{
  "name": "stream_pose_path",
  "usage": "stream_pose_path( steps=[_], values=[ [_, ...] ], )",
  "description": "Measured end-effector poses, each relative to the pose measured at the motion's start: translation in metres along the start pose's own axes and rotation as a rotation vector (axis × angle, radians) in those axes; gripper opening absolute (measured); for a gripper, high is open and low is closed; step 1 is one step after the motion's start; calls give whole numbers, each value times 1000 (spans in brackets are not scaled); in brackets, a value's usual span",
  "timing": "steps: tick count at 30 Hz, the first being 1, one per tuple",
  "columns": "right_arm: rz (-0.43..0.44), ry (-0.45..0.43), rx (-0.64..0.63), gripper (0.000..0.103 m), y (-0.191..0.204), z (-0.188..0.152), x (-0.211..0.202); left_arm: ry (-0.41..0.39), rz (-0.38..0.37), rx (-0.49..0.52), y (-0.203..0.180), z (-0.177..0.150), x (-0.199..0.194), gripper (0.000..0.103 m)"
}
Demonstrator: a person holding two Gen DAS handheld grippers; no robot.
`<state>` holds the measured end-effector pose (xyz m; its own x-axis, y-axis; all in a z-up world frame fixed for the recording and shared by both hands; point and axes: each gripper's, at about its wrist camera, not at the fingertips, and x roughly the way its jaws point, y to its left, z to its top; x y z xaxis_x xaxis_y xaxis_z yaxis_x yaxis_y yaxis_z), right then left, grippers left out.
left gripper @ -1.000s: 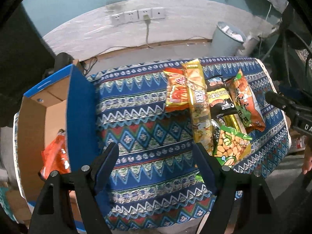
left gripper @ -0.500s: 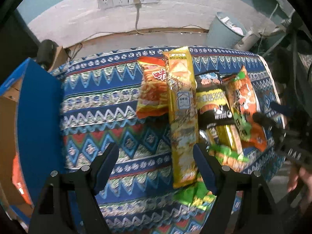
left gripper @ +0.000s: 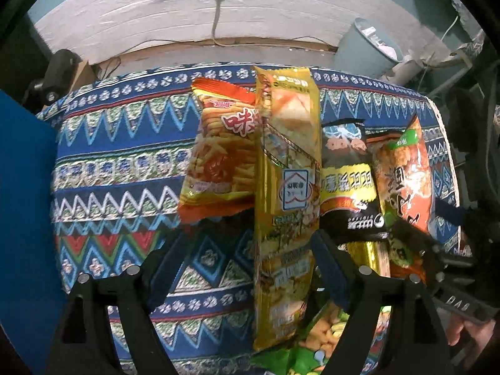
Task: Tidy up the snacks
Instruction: 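Grasp yellow snack bag with left gripper while right gripper grasps orange chip bag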
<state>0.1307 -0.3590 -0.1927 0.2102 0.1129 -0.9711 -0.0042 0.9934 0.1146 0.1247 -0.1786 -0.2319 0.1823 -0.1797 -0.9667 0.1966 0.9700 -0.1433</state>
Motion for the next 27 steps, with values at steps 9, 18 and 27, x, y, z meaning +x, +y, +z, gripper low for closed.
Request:
stream_pose_path(
  steps=[9, 18, 27],
  values=[
    [11, 44, -13, 60, 7, -3, 20, 27, -18, 28, -6, 3, 23, 83],
    [2, 19, -19, 38, 7, 0, 10, 1, -51, 74, -2, -2, 15, 32],
    [1, -32, -36, 33, 17, 3, -16, -66, -40, 114, 10, -15, -19, 31]
  ],
)
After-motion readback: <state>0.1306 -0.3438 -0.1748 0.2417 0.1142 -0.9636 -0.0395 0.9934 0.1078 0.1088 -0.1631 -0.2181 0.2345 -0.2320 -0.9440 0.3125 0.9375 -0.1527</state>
